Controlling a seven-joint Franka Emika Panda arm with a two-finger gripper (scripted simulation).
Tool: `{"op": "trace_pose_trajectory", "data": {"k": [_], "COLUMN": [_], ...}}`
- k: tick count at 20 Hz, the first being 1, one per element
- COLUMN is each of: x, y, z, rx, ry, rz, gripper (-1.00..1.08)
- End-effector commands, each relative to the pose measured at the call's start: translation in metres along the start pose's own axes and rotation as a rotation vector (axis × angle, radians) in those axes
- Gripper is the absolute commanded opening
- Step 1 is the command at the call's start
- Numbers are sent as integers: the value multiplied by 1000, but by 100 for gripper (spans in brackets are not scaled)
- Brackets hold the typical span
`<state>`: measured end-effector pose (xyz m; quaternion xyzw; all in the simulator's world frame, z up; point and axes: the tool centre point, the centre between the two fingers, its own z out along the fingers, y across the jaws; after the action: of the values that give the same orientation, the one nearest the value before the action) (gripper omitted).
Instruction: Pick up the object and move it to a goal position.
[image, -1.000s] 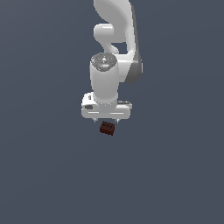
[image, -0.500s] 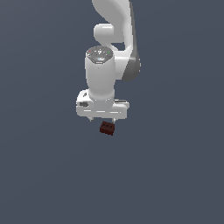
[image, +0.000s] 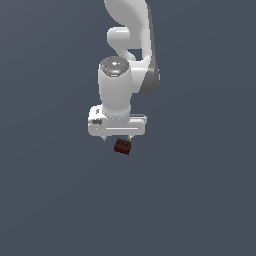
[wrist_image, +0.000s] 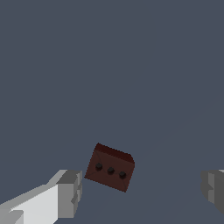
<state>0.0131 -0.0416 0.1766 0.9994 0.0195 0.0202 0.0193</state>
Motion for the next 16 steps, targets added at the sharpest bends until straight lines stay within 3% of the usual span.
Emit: {"op": "trace_pose_trajectory", "data": {"k": [1, 16], "x": [-2, -20], "y": [0, -3], "z": [4, 43], "rx": [-1, 6], "ry": [-3, -24], "rz": [-45, -460], "gripper": [100, 100]}}
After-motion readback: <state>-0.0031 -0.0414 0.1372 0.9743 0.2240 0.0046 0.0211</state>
